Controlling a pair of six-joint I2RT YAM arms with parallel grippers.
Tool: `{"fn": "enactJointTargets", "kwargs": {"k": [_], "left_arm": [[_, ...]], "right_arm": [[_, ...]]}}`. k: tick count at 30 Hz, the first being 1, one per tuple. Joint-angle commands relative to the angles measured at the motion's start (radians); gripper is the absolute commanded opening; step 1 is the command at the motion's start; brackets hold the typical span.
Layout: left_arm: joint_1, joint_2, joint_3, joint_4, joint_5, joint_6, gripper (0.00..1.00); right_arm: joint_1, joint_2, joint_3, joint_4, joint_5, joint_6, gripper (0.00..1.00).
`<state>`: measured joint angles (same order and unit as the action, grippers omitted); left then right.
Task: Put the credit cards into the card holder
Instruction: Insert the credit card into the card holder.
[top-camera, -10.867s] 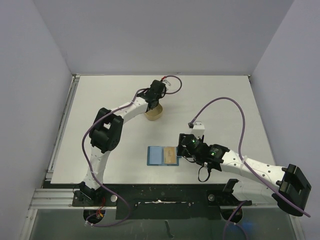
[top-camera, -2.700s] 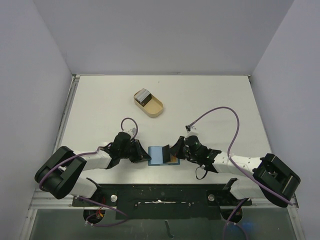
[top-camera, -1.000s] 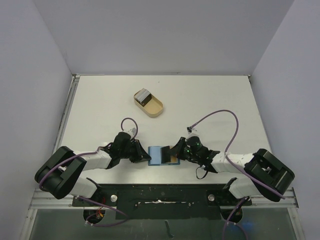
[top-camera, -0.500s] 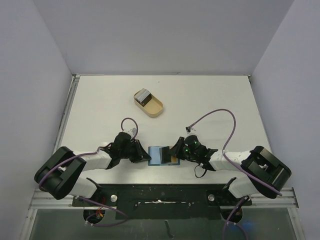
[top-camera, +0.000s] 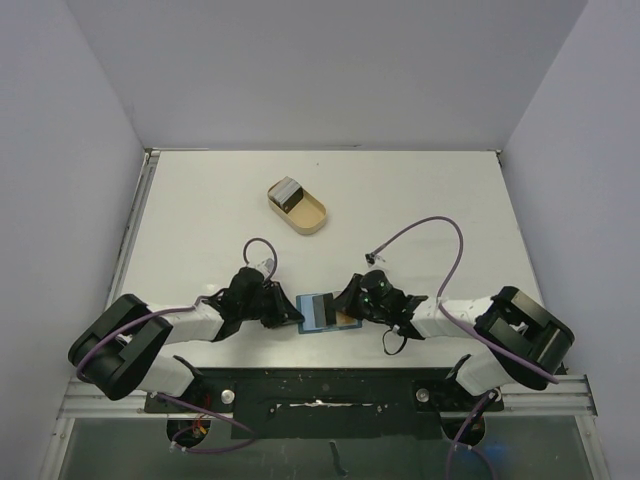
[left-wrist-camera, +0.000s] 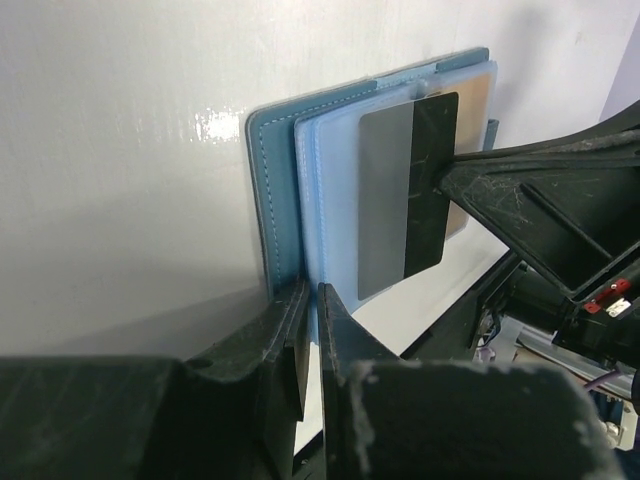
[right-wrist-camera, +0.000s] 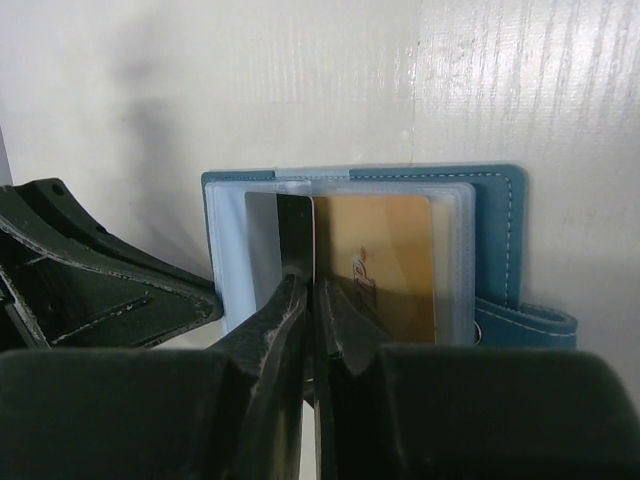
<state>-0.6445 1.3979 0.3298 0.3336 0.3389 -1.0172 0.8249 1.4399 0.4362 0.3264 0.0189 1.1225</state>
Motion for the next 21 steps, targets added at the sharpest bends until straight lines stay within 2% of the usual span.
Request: {"fn": "enactJointTargets", "kwargs": {"k": [1,7,12,17,21], "left_arm": [[-0.027,-0.017,-0.024,0.074,-0.010,-0.038,0.08],[-0.043,-0.014,-0.026,0.104,-0.022,-0.066,0.08],[-0.042,-0.057,-0.015,0.051,-0.051,-0.058,0.14],[-0.034,-0.099,-0.002,-0.005,-0.081,-0.044,0.18],[-0.029,-0.108,0.006,-0.031,-0.093,-0.032,0.21]], "right_arm": [[0.025,-0.010,0.002,-0.013,0.045,0.014,0.04],[0.085,0.010,0.107,-0.162,0.085,-0.055,0.18],[0.093,-0.005,0.127,-0.223,0.101,-0.078,0.30],[0.101,0.019,0.155,-0.242,0.091,-0.105,0.32],[0.102,0.035,0.160,-0.201,0.056,-0.129,0.27]]}}
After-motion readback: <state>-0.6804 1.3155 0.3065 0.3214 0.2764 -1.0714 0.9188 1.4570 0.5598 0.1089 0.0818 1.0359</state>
